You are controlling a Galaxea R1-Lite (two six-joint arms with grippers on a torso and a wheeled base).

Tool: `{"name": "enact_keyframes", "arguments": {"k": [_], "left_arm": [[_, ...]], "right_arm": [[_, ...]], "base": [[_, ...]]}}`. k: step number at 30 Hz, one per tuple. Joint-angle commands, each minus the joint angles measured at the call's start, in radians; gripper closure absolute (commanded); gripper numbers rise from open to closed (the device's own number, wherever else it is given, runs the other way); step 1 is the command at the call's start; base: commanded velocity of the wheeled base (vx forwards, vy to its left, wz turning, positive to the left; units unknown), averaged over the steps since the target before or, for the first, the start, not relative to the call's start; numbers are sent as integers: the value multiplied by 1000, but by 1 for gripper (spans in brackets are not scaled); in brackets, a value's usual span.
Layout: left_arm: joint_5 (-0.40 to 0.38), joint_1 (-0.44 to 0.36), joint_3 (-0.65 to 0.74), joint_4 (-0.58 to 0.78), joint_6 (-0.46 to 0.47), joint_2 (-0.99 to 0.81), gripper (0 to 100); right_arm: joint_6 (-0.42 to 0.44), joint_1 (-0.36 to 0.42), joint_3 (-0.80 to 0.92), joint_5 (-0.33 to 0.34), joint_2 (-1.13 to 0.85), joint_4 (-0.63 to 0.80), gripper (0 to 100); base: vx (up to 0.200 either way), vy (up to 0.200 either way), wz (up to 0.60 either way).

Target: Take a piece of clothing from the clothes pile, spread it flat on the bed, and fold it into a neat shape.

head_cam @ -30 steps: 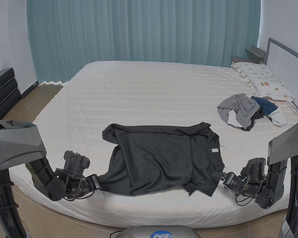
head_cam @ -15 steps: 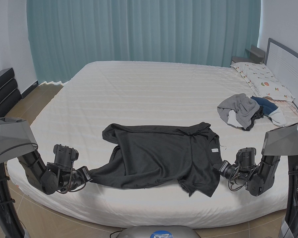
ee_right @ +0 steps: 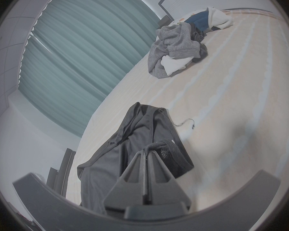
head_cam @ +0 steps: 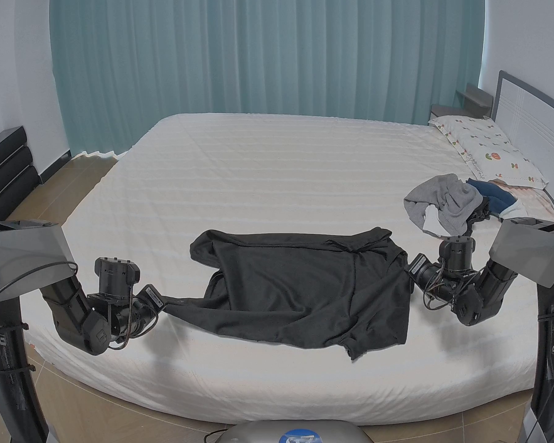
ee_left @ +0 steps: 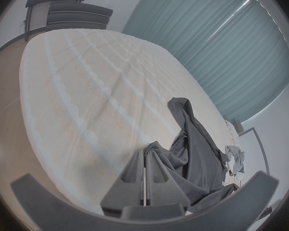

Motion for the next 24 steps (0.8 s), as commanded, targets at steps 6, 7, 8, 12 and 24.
{"name": "enact_keyframes", "arguments": {"k": [6,7,8,12,24], "left_arm": [[21,29,-44,-34,-7,100,100],[24,28,-42,-34,-7,105,100],[27,26,-39,-34,-7,103,100],[27,26,-39,-35,-5,105,100],[23,25,-27,-35,-4,102,100]], "right_arm": [[1,-12,-144,-5,124,25,100],[1,-12,-142,-5,130,24,0],[-1,-14,-130,3,127,24,0],[-1,-15,-115,8,119,22,0],[-143,-54,301,143,-168,-4,0]], "base": [[0,0,0],[0,0,0],[0,0,0],[0,0,0],[0,0,0]]}}
